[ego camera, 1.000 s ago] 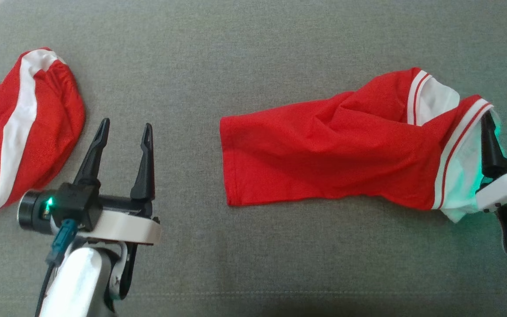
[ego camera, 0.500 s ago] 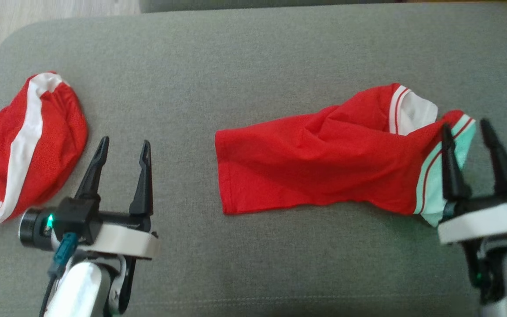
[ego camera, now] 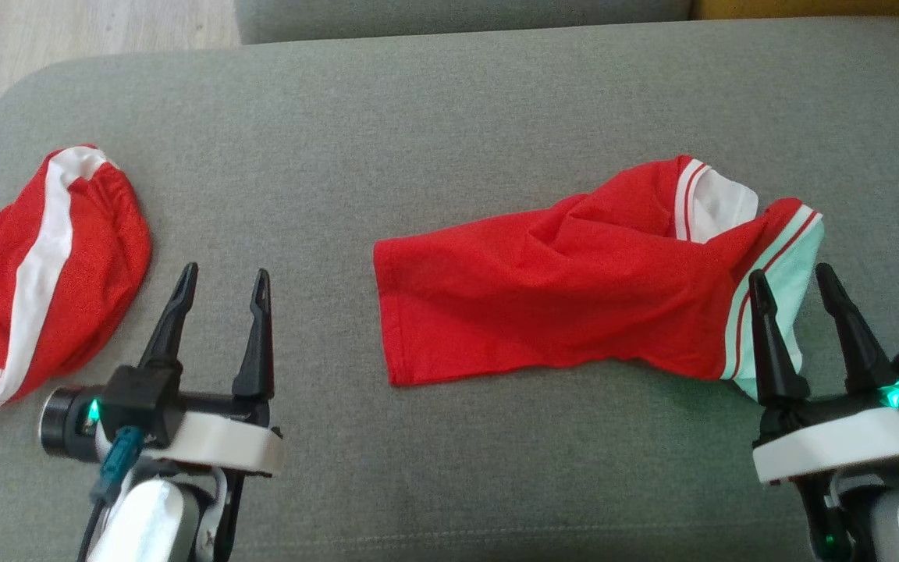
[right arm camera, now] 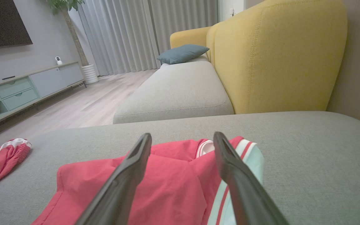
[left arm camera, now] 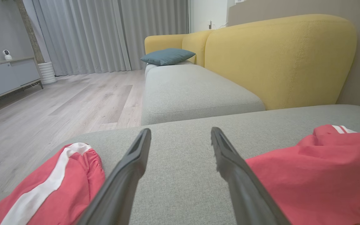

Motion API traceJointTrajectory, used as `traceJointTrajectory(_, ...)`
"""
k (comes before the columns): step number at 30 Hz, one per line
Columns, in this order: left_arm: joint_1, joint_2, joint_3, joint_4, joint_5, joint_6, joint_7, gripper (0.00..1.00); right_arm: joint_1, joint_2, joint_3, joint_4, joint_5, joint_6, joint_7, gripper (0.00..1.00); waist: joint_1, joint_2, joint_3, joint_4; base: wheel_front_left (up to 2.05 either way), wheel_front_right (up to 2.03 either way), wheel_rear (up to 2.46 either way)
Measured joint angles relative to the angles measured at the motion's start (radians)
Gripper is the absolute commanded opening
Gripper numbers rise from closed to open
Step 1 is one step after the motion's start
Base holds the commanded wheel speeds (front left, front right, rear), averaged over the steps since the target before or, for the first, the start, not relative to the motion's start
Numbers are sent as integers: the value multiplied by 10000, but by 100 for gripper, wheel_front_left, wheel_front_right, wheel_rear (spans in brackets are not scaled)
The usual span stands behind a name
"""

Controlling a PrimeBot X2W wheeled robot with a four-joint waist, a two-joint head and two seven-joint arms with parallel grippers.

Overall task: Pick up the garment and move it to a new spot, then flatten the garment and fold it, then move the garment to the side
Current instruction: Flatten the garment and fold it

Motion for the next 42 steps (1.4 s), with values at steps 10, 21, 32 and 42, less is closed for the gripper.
traceJointTrajectory(10,-28,48,-424,2,15,-46,199,100,-2,52,-17,-69,0,0,23,100,0,0,115,7,0,0,0)
traceJointTrajectory(21,-484,-690,-1962,1701,-520,-1181,2468,100,-27,77,-33,-169,82,0,100,100,0,0,785,-259,0,0,0)
traceJointTrajectory(32,-1520,-1035,-1856,3442,-1262,-1490,2995,0,-75,69,-552,188,109,0,454,100,0,0,1276,-775,0,0,0)
traceJointTrajectory(42,-1766,-1085,-1896,3632,-1279,-1592,2621,0,-1190,-742,-1618,2069,512,0,1517,100,0,0,1581,-691,0,0,0)
